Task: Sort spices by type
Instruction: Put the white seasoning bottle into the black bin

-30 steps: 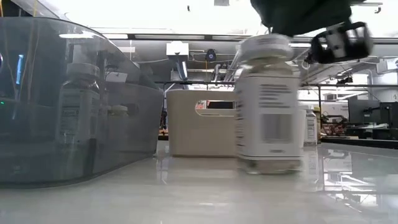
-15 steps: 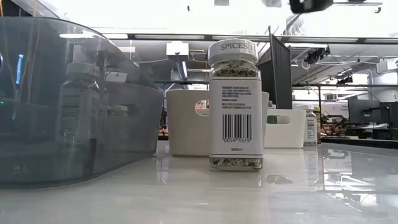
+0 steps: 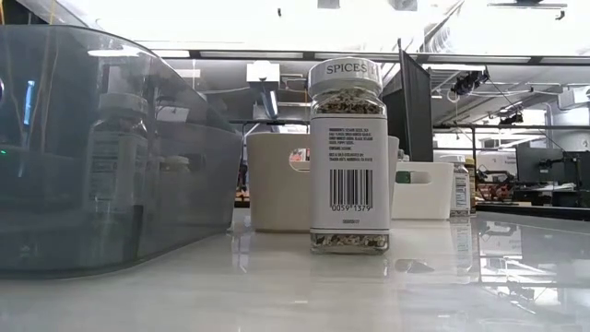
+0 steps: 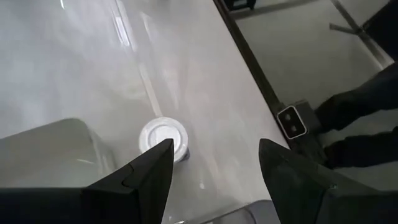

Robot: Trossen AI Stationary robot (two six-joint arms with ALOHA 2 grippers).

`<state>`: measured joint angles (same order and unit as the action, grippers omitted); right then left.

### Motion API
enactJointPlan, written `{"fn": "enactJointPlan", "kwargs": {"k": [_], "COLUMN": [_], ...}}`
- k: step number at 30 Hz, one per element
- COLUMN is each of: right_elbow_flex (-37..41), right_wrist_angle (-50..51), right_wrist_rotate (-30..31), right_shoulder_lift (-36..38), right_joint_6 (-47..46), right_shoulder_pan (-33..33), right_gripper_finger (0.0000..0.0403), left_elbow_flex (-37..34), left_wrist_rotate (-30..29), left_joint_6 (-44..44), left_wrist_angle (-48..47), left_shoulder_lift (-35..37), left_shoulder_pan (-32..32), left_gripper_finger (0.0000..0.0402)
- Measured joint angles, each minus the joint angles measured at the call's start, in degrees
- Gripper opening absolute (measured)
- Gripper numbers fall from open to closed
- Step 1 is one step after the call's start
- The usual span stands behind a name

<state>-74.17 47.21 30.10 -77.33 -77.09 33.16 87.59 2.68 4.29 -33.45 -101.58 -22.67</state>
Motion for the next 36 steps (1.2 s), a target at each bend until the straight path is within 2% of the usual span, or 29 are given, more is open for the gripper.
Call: {"fn": "enactJointPlan", "kwargs": {"k": [5, 13, 20, 27, 36], "right_elbow_flex": [0.0, 0.0, 0.0, 0.0, 0.0], "right_wrist_angle": [5.68, 6.9, 8.34, 8.98, 9.17], "right_wrist_rotate": [1.71, 4.26, 4.42, 4.43, 4.2], "right_shoulder_lift": [-0.09, -0.08, -0.08, -0.08, -0.78], "right_joint_6": [-3.92, -4.1, -4.1, -4.1, -4.54], "right_shoulder_pan": [1.82, 3.22, 3.22, 3.22, 3.22], "right_gripper_finger": [0.0, 0.0, 0.0, 0.0, 0.0], "left_elbow_flex": [0.3, 0.31, 0.31, 0.29, 0.31], "left_wrist_rotate": [-0.33, -1.92, 1.04, 1.16, -2.63], "left_joint_6": [0.03, 3.25, 4.58, 6.54, 6.62], "left_wrist_angle": [0.03, 2.49, 4.49, 6.6, 7.94], "left_shoulder_lift": [-3.48, -4.98, -6.03, -9.49, -11.69], "left_shoulder_pan": [-0.18, 2.22, 3.69, 3.93, 3.8], "left_gripper_finger": [0.0223, 0.0223, 0.0227, 0.0244, 0.0253]}}
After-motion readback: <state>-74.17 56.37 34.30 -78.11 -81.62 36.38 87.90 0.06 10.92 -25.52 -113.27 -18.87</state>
